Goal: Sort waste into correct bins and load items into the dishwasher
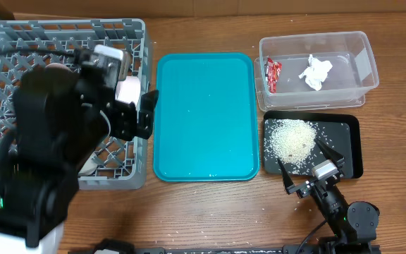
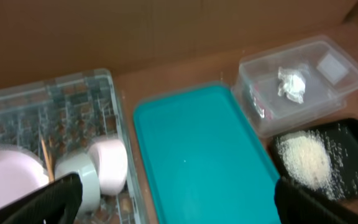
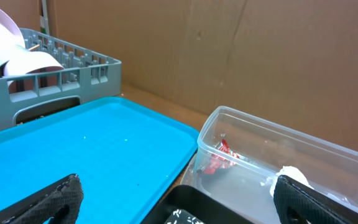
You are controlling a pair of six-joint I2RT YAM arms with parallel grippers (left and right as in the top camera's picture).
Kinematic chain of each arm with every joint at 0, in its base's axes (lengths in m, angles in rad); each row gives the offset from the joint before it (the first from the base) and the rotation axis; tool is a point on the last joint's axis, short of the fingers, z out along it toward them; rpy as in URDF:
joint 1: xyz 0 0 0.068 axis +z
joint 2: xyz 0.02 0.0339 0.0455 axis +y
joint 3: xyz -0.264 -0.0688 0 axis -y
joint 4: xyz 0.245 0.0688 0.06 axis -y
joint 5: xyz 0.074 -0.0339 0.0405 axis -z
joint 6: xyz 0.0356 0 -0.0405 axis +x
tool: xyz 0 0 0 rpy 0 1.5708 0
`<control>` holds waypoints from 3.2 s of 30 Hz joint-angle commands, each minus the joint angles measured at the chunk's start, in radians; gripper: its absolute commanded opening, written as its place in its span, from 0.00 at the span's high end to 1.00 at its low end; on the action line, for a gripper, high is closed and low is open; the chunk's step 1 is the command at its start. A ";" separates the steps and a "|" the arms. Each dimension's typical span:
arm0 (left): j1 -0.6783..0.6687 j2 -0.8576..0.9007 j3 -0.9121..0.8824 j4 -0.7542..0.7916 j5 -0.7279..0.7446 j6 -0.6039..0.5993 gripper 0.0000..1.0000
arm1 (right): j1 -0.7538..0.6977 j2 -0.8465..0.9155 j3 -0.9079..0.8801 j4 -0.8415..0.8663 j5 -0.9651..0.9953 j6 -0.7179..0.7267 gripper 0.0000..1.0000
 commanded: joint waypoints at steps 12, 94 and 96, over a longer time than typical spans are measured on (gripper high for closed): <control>0.128 -0.724 -0.931 0.604 -0.027 -0.019 0.00 | 0.004 -0.008 -0.010 0.006 -0.001 0.003 0.00; 0.146 -1.124 -1.683 1.021 -0.082 -0.071 0.00 | 0.004 -0.008 -0.010 0.006 -0.001 0.003 0.00; 0.146 -1.124 -1.683 1.021 -0.082 -0.071 0.00 | 0.004 -0.008 -0.010 0.006 -0.001 0.003 0.00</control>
